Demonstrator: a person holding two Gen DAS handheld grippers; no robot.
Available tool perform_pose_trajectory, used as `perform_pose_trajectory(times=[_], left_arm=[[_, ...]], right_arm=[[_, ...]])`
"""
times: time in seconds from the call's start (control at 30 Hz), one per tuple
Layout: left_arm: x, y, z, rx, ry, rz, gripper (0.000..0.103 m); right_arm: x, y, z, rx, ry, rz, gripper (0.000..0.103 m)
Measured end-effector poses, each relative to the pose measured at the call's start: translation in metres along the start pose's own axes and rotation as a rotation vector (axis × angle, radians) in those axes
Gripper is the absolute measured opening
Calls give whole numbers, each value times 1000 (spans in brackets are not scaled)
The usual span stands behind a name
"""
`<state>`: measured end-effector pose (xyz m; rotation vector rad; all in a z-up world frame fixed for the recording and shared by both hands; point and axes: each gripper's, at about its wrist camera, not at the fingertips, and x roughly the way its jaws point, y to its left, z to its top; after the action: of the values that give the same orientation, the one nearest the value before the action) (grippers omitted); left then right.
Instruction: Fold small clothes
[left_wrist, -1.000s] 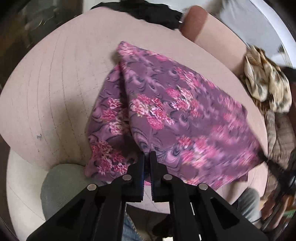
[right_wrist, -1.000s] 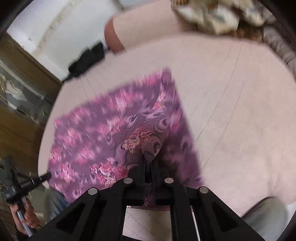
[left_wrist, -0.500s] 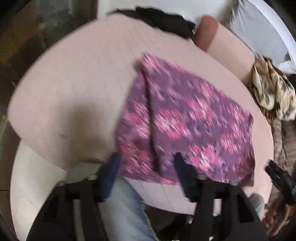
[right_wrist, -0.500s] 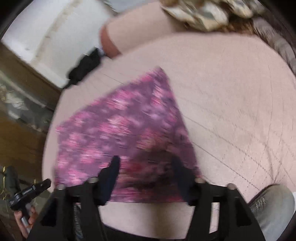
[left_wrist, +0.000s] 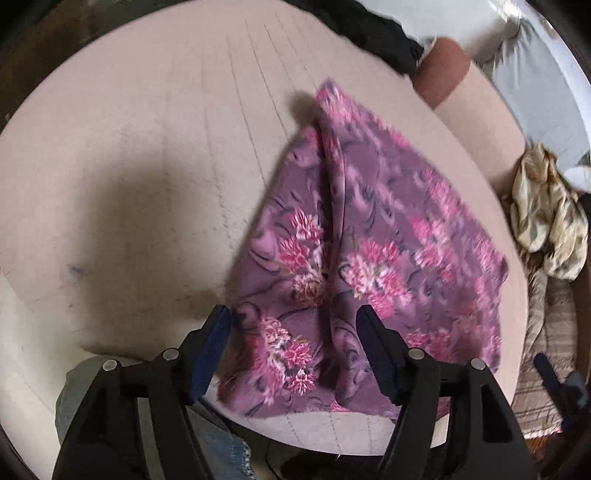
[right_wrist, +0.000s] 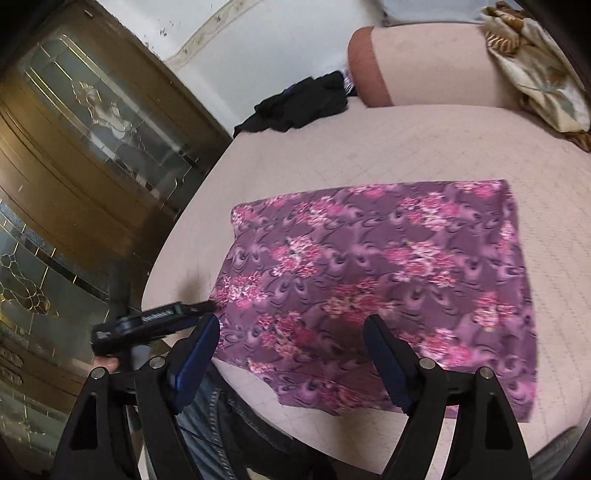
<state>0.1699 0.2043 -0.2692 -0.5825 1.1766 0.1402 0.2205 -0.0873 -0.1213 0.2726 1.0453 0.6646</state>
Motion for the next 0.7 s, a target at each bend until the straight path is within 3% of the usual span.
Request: perform_pose_trajectory(times=[0.1, 0.17, 0.3, 0.43, 0.57, 0.7], left_arm=[[10, -8, -4, 47, -1, 53, 70], [9, -12, -13, 71, -9, 47, 70], [7, -8, -29, 78, -22, -38, 70], [2, 14, -28, -59, -31, -190, 70], [1, 28, -28, -122, -35, -344, 70], [9, 18, -25, -65, -18, -300, 70]], right_arm=[[18, 3, 7, 19, 45, 25, 84], [35, 8, 13, 15, 85, 31, 84], [69, 25, 28, 10, 149, 64, 84], [102, 50, 42, 2, 205, 109, 84], [124, 72, 53, -15, 230, 115, 84], [136, 84, 59, -22, 241, 110, 84]])
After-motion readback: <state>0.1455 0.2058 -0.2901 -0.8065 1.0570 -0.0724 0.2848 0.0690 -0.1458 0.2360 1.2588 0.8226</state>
